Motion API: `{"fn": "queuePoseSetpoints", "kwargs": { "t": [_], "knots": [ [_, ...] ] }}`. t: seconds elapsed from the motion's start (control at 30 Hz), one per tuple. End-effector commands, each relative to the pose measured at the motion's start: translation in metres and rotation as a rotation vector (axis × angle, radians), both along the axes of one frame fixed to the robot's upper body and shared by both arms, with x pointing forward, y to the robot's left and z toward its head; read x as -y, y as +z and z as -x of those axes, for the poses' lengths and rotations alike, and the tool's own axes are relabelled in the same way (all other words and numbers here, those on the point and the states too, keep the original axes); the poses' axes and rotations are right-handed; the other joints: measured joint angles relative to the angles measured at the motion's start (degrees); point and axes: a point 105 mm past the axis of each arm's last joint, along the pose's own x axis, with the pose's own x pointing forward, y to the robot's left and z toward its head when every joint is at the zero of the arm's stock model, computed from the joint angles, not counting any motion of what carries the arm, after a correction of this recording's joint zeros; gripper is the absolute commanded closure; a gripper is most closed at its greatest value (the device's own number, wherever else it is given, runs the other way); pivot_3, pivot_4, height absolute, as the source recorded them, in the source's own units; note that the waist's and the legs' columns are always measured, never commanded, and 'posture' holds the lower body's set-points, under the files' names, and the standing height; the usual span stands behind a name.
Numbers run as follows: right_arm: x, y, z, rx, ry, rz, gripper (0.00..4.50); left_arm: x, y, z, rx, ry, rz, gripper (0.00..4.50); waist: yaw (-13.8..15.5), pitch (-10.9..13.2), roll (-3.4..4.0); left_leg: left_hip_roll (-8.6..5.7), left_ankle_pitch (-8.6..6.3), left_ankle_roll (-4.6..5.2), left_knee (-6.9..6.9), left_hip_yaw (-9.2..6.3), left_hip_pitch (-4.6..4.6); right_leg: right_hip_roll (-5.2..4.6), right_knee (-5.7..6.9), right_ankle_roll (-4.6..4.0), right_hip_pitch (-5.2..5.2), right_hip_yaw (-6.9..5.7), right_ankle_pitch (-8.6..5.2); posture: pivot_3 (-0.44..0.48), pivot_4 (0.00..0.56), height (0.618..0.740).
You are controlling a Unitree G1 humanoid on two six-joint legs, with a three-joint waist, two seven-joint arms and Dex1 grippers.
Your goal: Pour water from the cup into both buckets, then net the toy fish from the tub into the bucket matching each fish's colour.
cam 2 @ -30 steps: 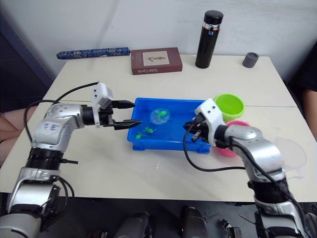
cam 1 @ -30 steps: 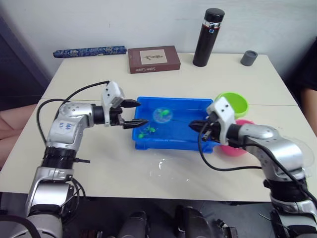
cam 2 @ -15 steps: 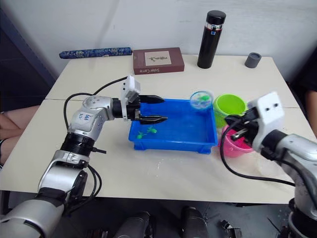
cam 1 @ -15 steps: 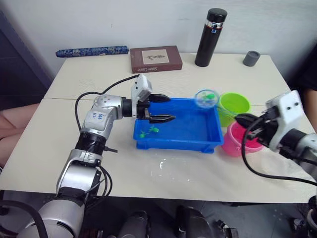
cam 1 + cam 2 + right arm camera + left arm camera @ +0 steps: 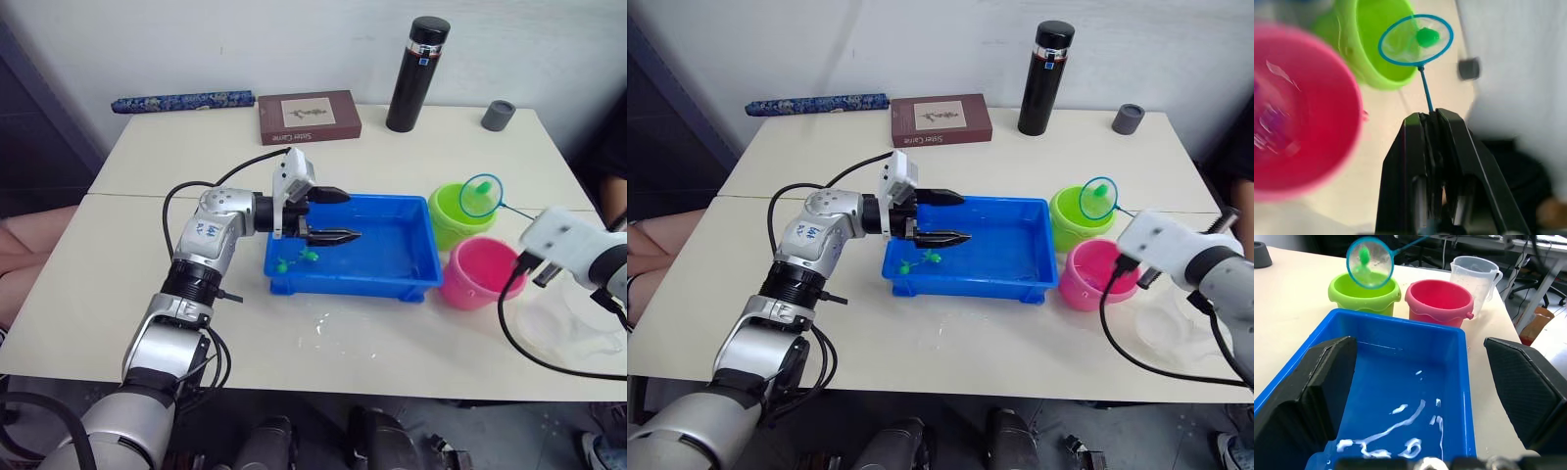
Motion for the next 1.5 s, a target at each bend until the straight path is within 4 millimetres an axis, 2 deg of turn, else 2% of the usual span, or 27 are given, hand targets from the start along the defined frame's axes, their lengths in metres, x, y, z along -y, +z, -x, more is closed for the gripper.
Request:
{"fn": "queuePoseSetpoints", "kwargs": {
  "t": [0.03,0.1,0.2,0.33,0.4,0.47,0.53,0.67,0.77,0.97,1.07,1.33,1.5],
  "knots": [
    [0.003,0.009,-0.003,0.054,0.088,0.287,4.5,-0.003,0.008,0.002,0.041,0.003,0.006,0.02,0.0,0.0,0.03,0.0,0.0,0.0,0.0,0.0,0.0,0.0,0.0,0.0,0.0,0.0,0.0,0.0,0.15,0.74],
    [0.007,0.016,-0.005,0.089,0.106,0.373,4.5,-0.005,0.008,0.001,0.043,0.011,0.006,0.02,0.0,0.0,0.02,0.05,0.01,-0.02,0.01,-0.02,0.0,0.01,-0.05,0.0,0.03,-0.01,0.0,0.0,0.15,0.74],
    [0.009,0.028,-0.006,0.148,0.108,0.385,4.5,-0.006,0.007,0.001,0.043,0.015,0.006,0.02,0.0,0.0,0.02,0.06,0.01,-0.02,0.01,-0.04,-0.01,0.02,-0.1,0.0,0.06,-0.04,0.0,0.0,0.15,0.74],
    [0.011,0.023,-0.005,0.113,0.112,0.352,4.5,-0.008,0.005,0.0,0.04,0.021,0.001,0.02,0.1,0.0,0.02,0.06,0.01,-0.02,0.01,-0.08,-0.01,0.03,-0.13,0.0,0.09,-0.08,0.0,0.0,0.15,0.74],
    [0.011,0.026,-0.004,0.139,0.084,0.199,4.5,-0.009,0.002,0.0,0.044,0.023,-0.014,0.02,0.1,0.0,0.01,0.06,0.01,-0.02,0.02,-0.12,-0.01,0.05,-0.18,0.01,0.14,-0.12,0.01,0.0,0.15,0.74],
    [0.005,0.037,-0.005,0.195,0.035,-0.183,4.5,-0.015,-0.003,-0.002,0.051,0.033,-0.053,0.02,0.1,0.0,-0.01,0.08,0.01,-0.02,0.03,-0.16,-0.01,0.09,-0.26,0.04,0.2,-0.15,0.02,0.0,0.15,0.74],
    [-0.019,0.043,-0.004,0.15,0.108,-0.462,4.5,-0.028,-0.009,-0.003,0.043,0.051,-0.1,0.02,-0.2,0.0,0.02,0.09,0.01,-0.02,0.07,-0.18,-0.02,0.13,-0.28,0.06,0.23,-0.16,0.04,0.0,0.15,0.74],
    [-0.06,0.037,0.0,-0.026,0.217,-0.715,4.5,-0.059,-0.023,-0.001,0.028,0.092,-0.201,0.02,-0.4,0.0,0.09,0.18,0.01,-0.04,0.07,-0.19,0.03,0.14,-0.16,0.03,0.18,-0.14,0.04,0.0,0.15,0.74],
    [-0.092,0.009,0.005,-0.261,0.262,-0.822,4.5,-0.083,-0.029,0.007,0.005,0.116,-0.269,0.02,-0.1,0.0,0.09,0.19,0.0,-0.05,0.06,-0.24,0.03,0.15,-0.15,-0.02,0.16,-0.15,0.02,0.0,0.15,0.74],
    [-0.12,-0.029,-0.001,-0.421,0.275,-0.77,4.5,-0.102,-0.037,0.019,-0.001,0.167,-0.351,0.02,0.1,0.0,0.09,-0.06,-0.03,0.06,0.09,-0.4,-0.14,-0.09,-0.28,0.0,0.17,-0.19,0.04,0.0,0.15,0.74],
    [-0.127,-0.037,-0.009,-0.428,0.281,-0.728,4.5,-0.104,-0.037,0.023,0.001,0.199,-0.349,0.02,0.0,0.0,0.09,-0.11,-0.04,0.12,0.14,-0.41,-0.2,-0.11,-0.31,0.07,0.14,-0.18,0.07,0.0,0.15,0.74],
    [-0.132,-0.053,-0.024,-0.425,0.29,-0.583,4.5,-0.104,-0.037,0.033,-0.013,0.244,-0.33,0.02,-0.1,0.0,0.09,-0.05,-0.04,0.11,0.13,-0.39,-0.21,-0.06,-0.27,0.07,0.09,-0.2,0.07,0.0,0.15,0.74],
    [-0.143,-0.064,-0.023,-0.482,0.325,-0.616,4.5,-0.105,-0.037,0.036,-0.015,0.266,-0.324,0.02,-0.2,0.0,0.09,-0.05,-0.04,0.11,0.13,-0.37,-0.21,-0.05,-0.28,0.07,0.09,-0.2,0.07,0.0,0.15,0.74]
  ]
}}
